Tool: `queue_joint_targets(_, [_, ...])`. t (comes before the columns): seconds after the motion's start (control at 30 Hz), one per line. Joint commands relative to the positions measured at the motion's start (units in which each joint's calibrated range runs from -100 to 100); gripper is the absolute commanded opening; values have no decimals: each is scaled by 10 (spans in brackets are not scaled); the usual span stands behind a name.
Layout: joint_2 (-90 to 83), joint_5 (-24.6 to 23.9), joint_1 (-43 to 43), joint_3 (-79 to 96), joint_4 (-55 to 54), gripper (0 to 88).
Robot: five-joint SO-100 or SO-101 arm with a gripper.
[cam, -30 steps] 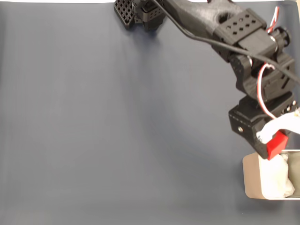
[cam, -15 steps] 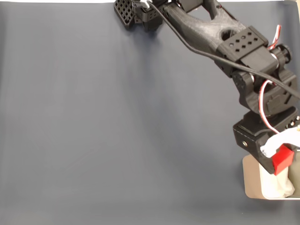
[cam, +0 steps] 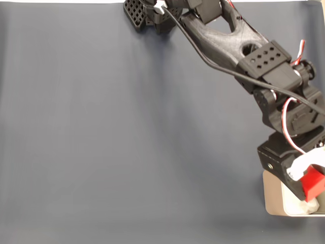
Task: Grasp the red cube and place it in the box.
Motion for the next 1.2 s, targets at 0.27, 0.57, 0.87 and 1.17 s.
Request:
queue_joint_targets(0.27, [33, -7, -15, -60, -47, 14])
queue_joint_targets(0.57, [56, -17, -24, -59, -64, 14])
queue_joint_targets(0.87, [77, -21, -25, -57, -75, 14])
queue_joint_targets(1.17, [86, -25, -23, -56, -79, 14])
